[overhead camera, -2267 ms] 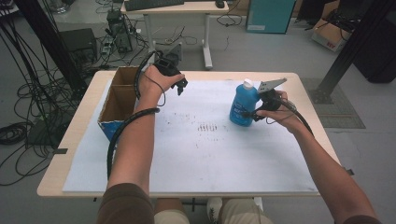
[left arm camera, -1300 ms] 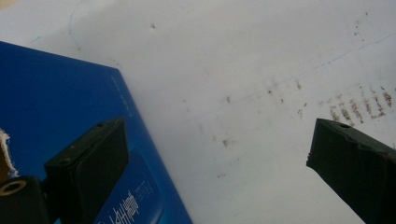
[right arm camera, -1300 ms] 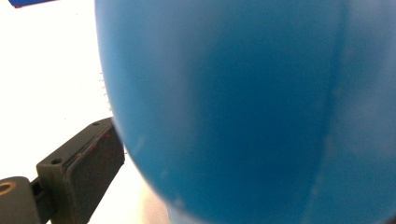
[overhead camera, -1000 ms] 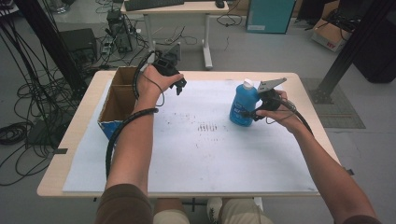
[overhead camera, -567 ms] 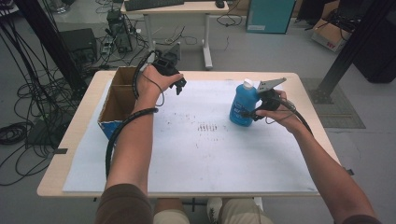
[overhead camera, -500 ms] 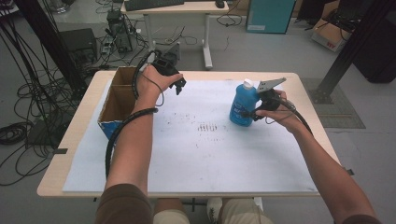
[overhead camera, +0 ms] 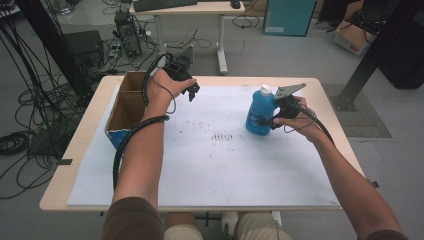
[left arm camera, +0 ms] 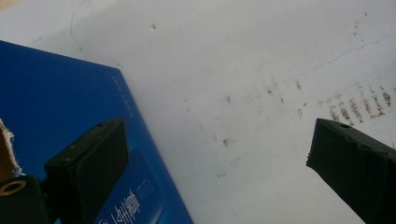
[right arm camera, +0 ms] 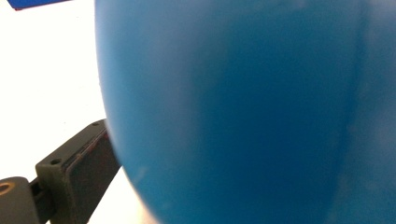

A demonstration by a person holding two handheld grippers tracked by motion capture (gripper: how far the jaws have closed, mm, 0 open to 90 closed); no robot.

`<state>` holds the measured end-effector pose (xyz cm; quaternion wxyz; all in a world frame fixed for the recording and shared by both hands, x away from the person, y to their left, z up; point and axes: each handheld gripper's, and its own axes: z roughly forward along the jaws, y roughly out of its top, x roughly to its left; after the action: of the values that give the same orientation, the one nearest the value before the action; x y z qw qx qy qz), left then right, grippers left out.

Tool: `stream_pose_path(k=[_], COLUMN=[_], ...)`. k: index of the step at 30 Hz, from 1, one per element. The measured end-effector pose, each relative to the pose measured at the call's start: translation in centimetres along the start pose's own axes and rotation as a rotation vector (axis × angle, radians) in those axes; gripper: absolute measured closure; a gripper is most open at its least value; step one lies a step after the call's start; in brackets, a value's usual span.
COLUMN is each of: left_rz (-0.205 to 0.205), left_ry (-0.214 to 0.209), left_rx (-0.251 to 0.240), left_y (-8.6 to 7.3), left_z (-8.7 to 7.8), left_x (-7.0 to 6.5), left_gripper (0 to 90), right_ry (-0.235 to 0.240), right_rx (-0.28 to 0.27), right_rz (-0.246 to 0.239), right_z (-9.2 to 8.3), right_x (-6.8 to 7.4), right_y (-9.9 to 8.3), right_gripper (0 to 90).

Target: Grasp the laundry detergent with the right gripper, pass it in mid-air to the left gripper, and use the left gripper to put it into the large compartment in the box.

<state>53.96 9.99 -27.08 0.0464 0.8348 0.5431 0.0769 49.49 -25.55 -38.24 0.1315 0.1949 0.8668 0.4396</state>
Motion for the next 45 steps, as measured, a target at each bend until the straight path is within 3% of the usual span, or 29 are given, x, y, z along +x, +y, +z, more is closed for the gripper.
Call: stream_pose_path(k=[25,31,40,45], left_rz=[-0.001,-0.004,-0.007,-0.007], left_ry=[-0.001,0.001,0.004,0.006], left_rx=[-0.001,0.0,-0.003,-0.003], left_y=[-0.08,-0.19,-0.25,-0.27], left_z=[-0.04,0.06,0.01,0.04], left_x=[0.19,0.25,0.38,0.37], left_gripper=[5.7,5.7,5.7,5.8], right_ry=[-0.007,-0.009,-0.012,0.003], right_rx=[-0.009,-0.015,-0.001,-0.001], right_rz=[-0.008,-0.018,-0.045,-0.046], right_z=[0.18,0.31,0.44,0.48], right_x=[0.04,0.15,0.18,0.15], right_y=[-0.04,-0.05,-0.28,-0.29], right_gripper=[7.7,15.5,35.4,38.3])
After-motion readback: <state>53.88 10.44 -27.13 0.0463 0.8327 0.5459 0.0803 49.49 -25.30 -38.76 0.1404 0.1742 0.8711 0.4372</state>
